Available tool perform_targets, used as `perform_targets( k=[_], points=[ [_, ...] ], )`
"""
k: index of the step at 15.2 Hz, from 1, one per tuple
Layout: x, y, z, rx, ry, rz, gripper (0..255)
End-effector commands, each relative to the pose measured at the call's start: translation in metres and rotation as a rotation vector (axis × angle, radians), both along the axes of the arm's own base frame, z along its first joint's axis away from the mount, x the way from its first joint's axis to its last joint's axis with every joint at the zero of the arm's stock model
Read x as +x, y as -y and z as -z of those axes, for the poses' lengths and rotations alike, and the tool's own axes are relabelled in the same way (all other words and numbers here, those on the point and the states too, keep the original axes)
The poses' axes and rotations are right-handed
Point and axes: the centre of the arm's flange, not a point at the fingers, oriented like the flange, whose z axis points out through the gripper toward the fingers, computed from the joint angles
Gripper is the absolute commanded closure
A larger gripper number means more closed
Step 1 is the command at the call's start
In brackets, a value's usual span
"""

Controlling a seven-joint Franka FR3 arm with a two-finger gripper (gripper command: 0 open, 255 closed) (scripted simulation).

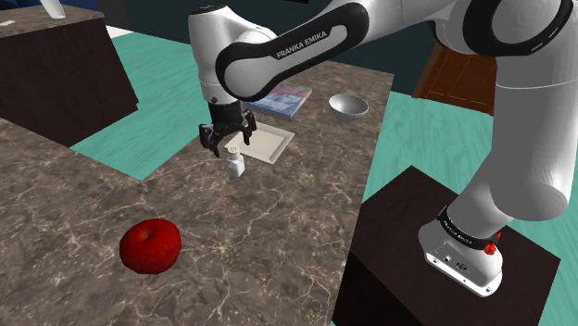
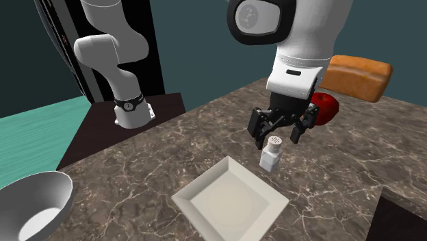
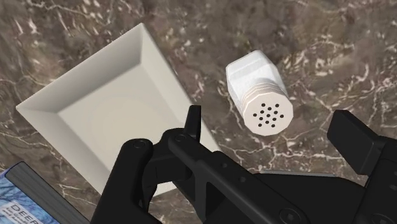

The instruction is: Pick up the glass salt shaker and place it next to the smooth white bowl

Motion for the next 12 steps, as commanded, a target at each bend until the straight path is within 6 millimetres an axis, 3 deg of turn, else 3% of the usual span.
perform_targets(
  k=[1,4,5,12],
  points=[
    [0.0,-0.0001,0.0006,0.0,0.0,0.0,0],
    [0.0,-0.0001,0.0005,0.0,0.0,0.0,0],
    [0.0,-0.0001,0.0005,0.0,0.0,0.0,255],
    [0.0,-0.0001,0.0005,0.0,0.0,0.0,255]
  ],
)
